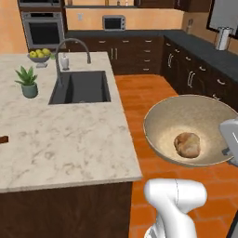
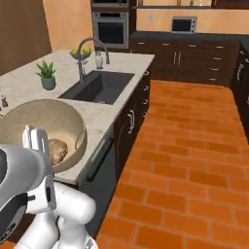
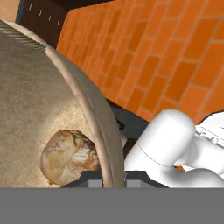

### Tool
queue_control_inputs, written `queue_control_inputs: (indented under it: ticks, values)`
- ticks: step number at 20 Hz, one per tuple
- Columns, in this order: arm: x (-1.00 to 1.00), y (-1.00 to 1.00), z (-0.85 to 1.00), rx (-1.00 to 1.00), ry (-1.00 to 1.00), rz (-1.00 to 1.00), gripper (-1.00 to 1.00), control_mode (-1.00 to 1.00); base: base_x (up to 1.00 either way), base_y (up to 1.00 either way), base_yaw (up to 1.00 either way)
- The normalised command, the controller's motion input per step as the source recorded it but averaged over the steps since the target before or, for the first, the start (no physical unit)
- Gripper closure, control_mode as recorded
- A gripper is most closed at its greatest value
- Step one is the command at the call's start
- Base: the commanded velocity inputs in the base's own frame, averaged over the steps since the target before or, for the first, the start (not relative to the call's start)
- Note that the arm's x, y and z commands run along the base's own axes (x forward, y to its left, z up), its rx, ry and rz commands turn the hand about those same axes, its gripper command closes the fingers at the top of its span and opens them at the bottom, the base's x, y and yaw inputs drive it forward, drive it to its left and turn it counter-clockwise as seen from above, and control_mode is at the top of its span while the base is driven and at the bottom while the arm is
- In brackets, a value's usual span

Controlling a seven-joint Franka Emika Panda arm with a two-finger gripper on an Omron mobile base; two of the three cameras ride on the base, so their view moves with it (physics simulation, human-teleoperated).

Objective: Open the cabinet, pick up the bread from the cabinet and place it in the basket. Then move the basket to the dining counter.

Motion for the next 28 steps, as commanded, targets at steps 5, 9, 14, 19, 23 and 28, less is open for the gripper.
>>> queue_control_inputs:
  ticks: [5,9,14,19,23,28]
  values:
    - [0.00,0.00,0.00,0.00,0.00,0.00,1.00,1.00,-0.38,0.68,0.54]
    - [0.00,0.00,0.00,0.00,0.00,0.00,1.00,1.00,-0.26,0.78,0.03]
    - [0.00,0.00,0.00,0.00,0.00,0.00,1.00,1.00,0.23,0.98,-0.08]
    - [0.00,0.00,0.00,0.00,0.00,0.00,1.00,1.00,0.43,0.53,-0.22]
    - [0.00,0.00,0.00,0.00,0.00,0.00,1.00,1.00,0.51,0.00,-0.47]
    - [0.79,-0.28,-0.23,0.00,0.10,-0.10,1.00,-1.00,0.13,0.00,-0.08]
